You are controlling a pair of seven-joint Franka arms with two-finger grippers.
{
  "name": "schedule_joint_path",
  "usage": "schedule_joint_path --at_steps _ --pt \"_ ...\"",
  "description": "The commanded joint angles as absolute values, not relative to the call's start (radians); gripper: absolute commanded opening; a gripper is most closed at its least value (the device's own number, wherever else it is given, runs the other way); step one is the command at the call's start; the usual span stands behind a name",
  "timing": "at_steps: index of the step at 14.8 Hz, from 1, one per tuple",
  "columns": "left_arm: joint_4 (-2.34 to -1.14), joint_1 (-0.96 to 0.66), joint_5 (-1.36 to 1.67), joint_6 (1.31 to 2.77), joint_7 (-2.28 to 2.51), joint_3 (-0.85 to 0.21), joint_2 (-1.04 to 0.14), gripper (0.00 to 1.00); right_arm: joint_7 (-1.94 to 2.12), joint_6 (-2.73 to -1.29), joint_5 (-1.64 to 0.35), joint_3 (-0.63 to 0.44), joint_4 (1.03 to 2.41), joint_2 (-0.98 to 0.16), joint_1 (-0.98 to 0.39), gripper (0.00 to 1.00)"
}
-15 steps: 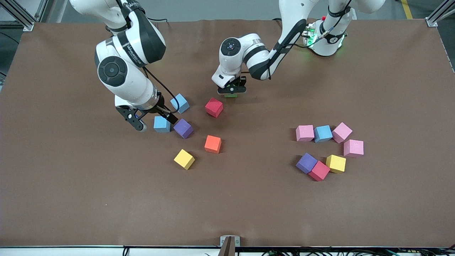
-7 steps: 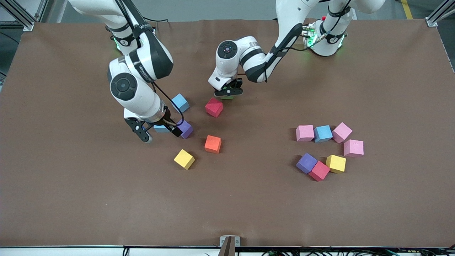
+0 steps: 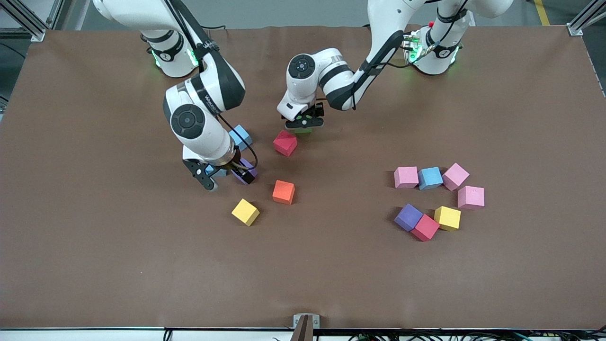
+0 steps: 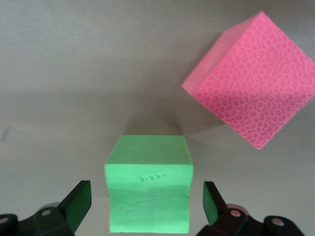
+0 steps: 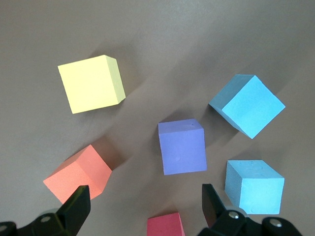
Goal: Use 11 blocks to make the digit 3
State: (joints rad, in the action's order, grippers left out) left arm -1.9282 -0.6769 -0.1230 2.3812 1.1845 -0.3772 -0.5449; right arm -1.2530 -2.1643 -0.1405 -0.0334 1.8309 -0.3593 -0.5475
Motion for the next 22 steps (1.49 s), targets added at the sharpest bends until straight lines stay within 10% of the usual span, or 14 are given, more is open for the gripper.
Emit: schedule_joint_path --at_steps 1,10,22 --pt "-1.91 -0.629 -0.127 2.26 1.19 -0.377 -0.456 1.0 -1.281 -2.2 -0.141 -0.043 1.841 -0.374 -0.581 1.0" --pt "-2.04 -0.332 -0.124 2.237 0.907 -0.38 -0.249 1.0 -1.446 -2.308 -0.118 -0.046 1.885 -0.417 -0.719 1.0" --pt "-2.246 -0.023 -0.239 2.499 0.663 -0.377 -0.279 1.0 -1.52 -2.462 -0.089 -0.048 2.039 -0.419 -0.865 1.0"
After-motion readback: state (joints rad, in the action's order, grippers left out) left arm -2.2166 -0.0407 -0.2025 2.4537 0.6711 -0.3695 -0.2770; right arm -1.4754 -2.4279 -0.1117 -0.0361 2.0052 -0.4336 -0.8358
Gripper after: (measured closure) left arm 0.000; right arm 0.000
